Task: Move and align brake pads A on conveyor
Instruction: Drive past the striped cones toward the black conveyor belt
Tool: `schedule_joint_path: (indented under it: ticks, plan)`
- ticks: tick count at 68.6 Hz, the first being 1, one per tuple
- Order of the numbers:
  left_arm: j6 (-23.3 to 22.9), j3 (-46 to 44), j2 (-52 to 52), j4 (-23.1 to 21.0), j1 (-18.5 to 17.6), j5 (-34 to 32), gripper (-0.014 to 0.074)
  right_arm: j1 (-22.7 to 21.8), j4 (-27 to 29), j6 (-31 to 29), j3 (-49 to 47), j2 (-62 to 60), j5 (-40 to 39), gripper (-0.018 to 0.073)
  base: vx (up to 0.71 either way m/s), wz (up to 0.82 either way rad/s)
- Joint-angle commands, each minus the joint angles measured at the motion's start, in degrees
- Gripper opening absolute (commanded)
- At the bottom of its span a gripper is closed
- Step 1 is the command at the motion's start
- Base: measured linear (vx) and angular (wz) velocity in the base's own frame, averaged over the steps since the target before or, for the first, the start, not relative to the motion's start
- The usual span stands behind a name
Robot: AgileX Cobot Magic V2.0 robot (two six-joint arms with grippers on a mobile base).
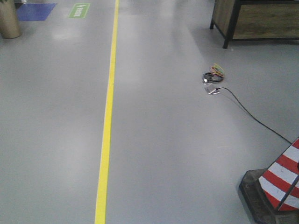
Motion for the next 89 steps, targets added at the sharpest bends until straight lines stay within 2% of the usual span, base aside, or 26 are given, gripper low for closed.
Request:
schedule_joint_path:
  ticks: [1, 22, 89]
  plan:
    - [-0.3, -2.0, 0.2, -0.6, -0.4, -5.2, -0.0006, -0.3, -0.3, -0.2, -1.9, 0.3, -5.6, -0.0007, 0.40, -0.24]
    - [-0.3, -2.0, 0.2, -0.6, -0.4, -5.2, -0.0006, -0.3, -0.3, -0.2, -1.9, 0.3, -5.6, -0.0007, 0.33, -0.53]
    - [-0.3, -2.0, 0.2, -0.6, -0.4, -5.2, -0.0006, -0.3, -0.3, -0.2, -1.9, 0.3, -5.7, -0.0007, 0.22, -0.92]
